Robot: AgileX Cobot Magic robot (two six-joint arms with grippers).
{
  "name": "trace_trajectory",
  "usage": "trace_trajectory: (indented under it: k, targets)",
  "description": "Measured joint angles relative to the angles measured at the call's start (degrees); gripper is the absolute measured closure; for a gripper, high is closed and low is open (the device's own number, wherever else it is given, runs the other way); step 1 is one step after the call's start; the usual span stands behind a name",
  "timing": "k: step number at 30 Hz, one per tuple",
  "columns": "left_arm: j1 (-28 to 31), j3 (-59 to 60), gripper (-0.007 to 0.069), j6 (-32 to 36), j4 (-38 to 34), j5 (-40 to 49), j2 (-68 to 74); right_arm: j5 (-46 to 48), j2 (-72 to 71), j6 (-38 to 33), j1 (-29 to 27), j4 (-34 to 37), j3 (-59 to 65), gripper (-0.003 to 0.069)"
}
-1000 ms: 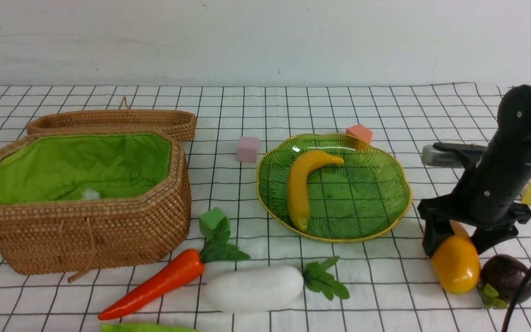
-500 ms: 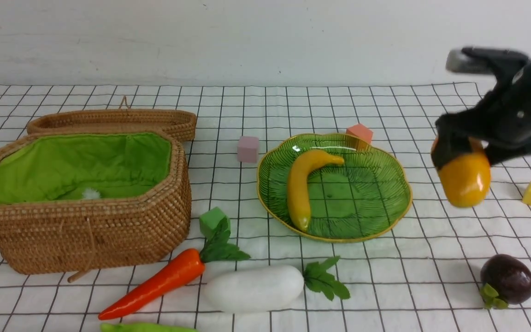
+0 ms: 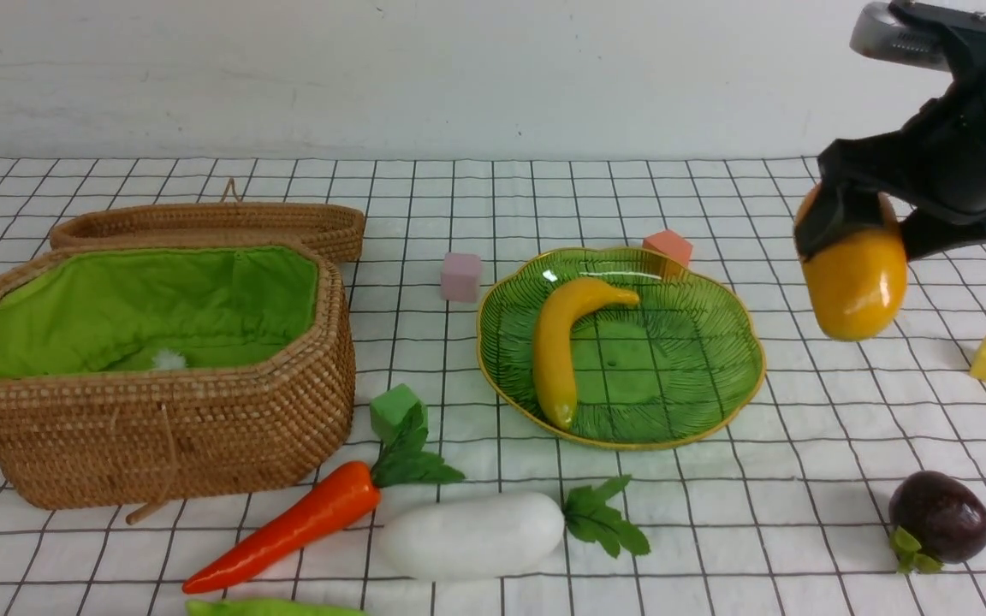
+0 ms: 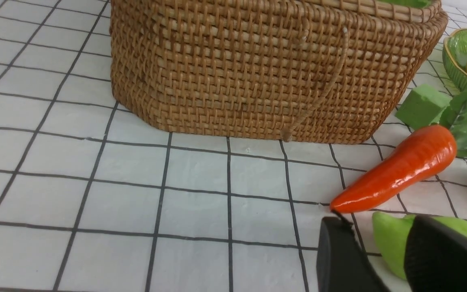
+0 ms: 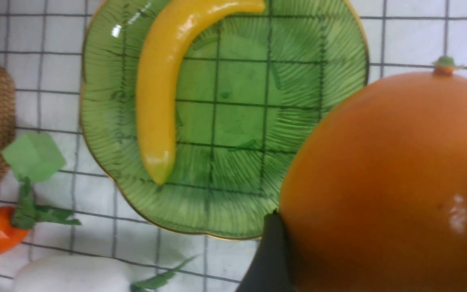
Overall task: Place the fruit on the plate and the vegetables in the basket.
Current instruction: Use the right arm to grab a mango and put it into the right plate
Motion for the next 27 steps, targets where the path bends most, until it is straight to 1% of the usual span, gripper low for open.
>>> trace_trajectory:
  k: [2, 3, 6, 7, 8, 10, 13, 16, 20, 23, 24, 25, 26, 27]
  targets:
    - [0.0, 0.0, 0.0386, 0.0, 0.0, 0.0, 0.0, -0.7, 0.6, -0.2, 0.2, 1.4, 0.0, 0.0057]
    - [0.0, 0.0, 0.0386, 0.0, 0.0, 0.0, 0.0, -2.3, 2.1, -1.1, 0.8, 4.4, 0.0, 0.0057]
    - [0.0, 0.0, 0.0386, 0.0, 0.0, 0.0, 0.0, -5.9, 6.2, -3.2, 2.9, 8.2, 0.0, 0.0057]
    - [0.0, 0.0, 0.0386, 0.0, 0.0, 0.0, 0.0, -7.3, 8.4, -3.5, 4.1, 8.8, 0.0, 0.0057]
    - [0.0, 0.0, 0.0386, 0.0, 0.0, 0.0, 0.0, -7.9, 8.4, -3.6, 4.1, 8.9, 0.0, 0.0057]
    - [0.0, 0.0, 0.0386, 0.0, 0.0, 0.0, 0.0, -11.9, 13.7, -3.8, 6.8, 9.5, 0.1, 0.0057]
    - [0.0, 0.0, 0.0386, 0.0, 0.0, 0.0, 0.0, -16.6, 17.9, -3.7, 8.4, 10.2, 0.2, 0.0057]
    - [0.0, 0.0, 0.0386, 0.0, 0.0, 0.0, 0.0, -18.6, 20.0, -2.2, 8.7, 10.5, 0.4, 0.0057]
    - [0.0, 0.0, 0.0386, 0.0, 0.0, 0.0, 0.0, -18.1, 19.9, -0.3, 8.1, 10.1, 0.4, 0.0057]
    - [0.0, 0.0, 0.0386, 0.0, 0.0, 0.0, 0.0, -13.9, 17.9, 1.1, 6.7, 6.5, 0.3, 0.0009]
    - [0.0, 0.0, 0.0386, 0.0, 0.0, 0.0, 0.0, -13.9, 17.7, 1.1, 6.6, 6.2, 0.3, 0.0005]
    - [0.0, 0.0, 0.0386, 0.0, 0.0, 0.0, 0.0, -10.2, 15.6, 1.3, 4.9, 3.2, -0.4, -0.0018]
    - [0.0, 0.0, 0.0386, 0.0, 0.0, 0.0, 0.0, -9.7, 15.0, 1.3, 4.4, 2.8, -0.6, -0.002]
    - [0.0, 0.0, 0.0386, 0.0, 0.0, 0.0, 0.0, -5.6, 12.8, 1.5, 2.4, 0.7, -1.7, -0.0022]
